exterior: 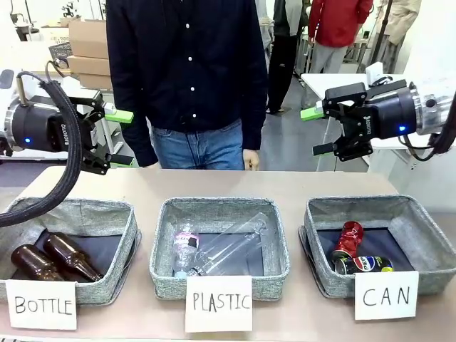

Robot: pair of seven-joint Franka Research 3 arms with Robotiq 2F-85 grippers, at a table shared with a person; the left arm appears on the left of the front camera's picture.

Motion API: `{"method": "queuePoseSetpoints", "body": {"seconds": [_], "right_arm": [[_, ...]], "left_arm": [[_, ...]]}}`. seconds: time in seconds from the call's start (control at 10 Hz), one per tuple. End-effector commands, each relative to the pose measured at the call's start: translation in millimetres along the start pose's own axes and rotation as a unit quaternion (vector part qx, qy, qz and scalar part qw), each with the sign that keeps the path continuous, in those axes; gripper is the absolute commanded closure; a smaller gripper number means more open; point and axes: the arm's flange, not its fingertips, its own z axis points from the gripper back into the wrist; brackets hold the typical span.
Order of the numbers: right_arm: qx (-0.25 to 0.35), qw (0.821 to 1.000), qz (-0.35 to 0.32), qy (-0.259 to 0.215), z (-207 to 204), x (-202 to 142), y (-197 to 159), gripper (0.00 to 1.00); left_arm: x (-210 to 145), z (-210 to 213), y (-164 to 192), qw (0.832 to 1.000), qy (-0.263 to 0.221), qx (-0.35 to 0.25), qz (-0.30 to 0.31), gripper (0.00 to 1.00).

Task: Sort the can waste into the basket.
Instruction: Pick up the can waste from the table and place it in the right Fabric basket.

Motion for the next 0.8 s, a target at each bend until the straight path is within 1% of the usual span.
{"method": "queuePoseSetpoints", "body": {"seconds": [0.0, 0.7], "right_arm": [[0.009, 1.000, 0.011, -0.001, 0.3, 2.3, -1.8, 0.00], [0.009, 1.000, 0.011, -0.001, 0.3, 2.3, -1.8, 0.00]], "left_arm": [[-1.0, -0.2, -2.6, 1.000, -0.008, -0.010, -0.001, 0.00], [-1.0, -0.2, -2.6, 1.000, -0.008, -0.010, -0.001, 0.00]]}}
